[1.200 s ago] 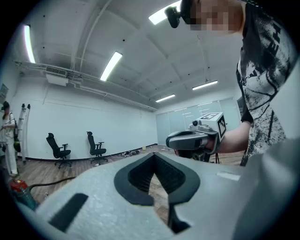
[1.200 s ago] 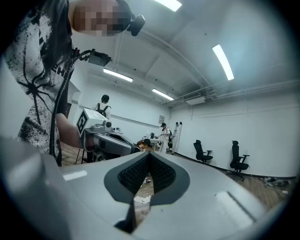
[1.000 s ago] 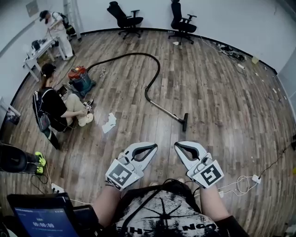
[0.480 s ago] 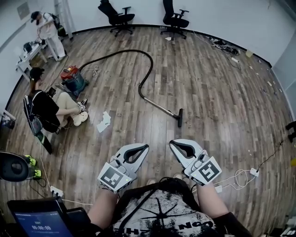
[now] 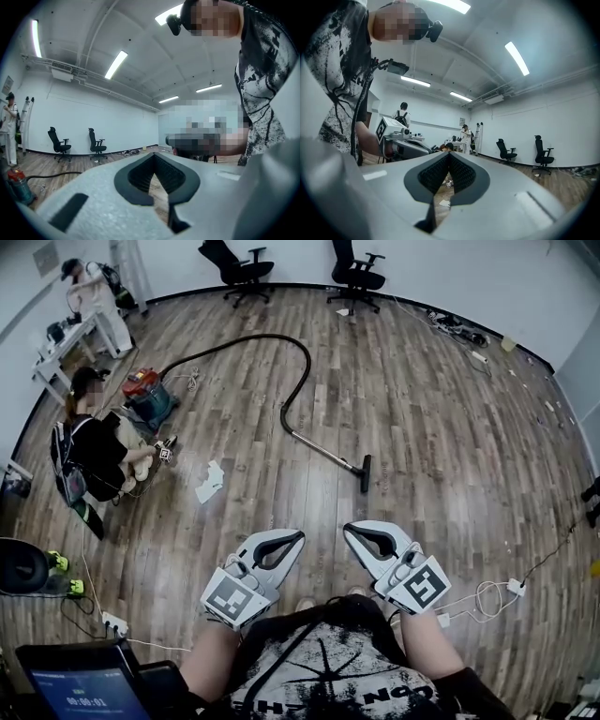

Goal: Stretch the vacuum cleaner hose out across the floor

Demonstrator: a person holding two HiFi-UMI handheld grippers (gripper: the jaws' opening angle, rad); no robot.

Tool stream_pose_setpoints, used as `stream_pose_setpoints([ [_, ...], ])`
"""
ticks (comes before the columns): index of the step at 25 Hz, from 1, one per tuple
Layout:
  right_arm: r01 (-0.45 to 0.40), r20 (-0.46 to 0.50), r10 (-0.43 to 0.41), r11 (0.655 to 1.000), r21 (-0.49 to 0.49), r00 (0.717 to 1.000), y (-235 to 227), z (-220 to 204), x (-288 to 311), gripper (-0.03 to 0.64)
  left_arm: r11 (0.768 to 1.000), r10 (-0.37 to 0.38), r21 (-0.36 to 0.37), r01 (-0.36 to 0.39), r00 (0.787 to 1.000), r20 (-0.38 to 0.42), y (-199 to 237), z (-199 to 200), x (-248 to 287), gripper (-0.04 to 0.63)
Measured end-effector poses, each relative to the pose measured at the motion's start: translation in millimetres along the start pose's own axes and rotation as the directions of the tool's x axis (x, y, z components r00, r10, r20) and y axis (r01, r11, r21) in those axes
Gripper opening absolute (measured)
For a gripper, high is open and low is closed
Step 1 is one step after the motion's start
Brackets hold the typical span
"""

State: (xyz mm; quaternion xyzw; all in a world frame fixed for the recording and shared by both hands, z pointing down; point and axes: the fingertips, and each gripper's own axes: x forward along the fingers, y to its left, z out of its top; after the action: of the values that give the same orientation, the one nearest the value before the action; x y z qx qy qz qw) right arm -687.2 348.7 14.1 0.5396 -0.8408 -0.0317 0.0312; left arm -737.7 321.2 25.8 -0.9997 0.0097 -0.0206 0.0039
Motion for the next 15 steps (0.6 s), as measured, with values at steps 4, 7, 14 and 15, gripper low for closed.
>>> stream_pose_setpoints([
  [4, 0.005, 0.017, -0.005, 1.000, 0.004, 1.000, -20, 2, -9, 0.007, 1.000, 0.003, -0.004, -0.004, 1.000, -0.024, -4, -4, 17, 0.000],
  [7, -0.005, 0.033, 0.004, 1.000, 0.005, 0.999, -34, 1, -18, 0.007, 0.999, 0.002, 0.043, -0.001, 1.000, -0.022, -6, -1, 37, 0.000],
  [14, -0.029, 0.047, 0.029, 1.000, -0.011, 0.998, -95, -17, -65, 0.008, 0.999, 0.030, 0.016, -0.029, 0.998, -0.053, -20, -9, 117, 0.000],
  [15, -0.030, 0.040, 0.030, 1.000, -0.003, 0.999, -106, -18, -73, 0.008, 0.999, 0.031, 0.007, -0.031, 0.998, -0.056, -23, -7, 131, 0.000],
])
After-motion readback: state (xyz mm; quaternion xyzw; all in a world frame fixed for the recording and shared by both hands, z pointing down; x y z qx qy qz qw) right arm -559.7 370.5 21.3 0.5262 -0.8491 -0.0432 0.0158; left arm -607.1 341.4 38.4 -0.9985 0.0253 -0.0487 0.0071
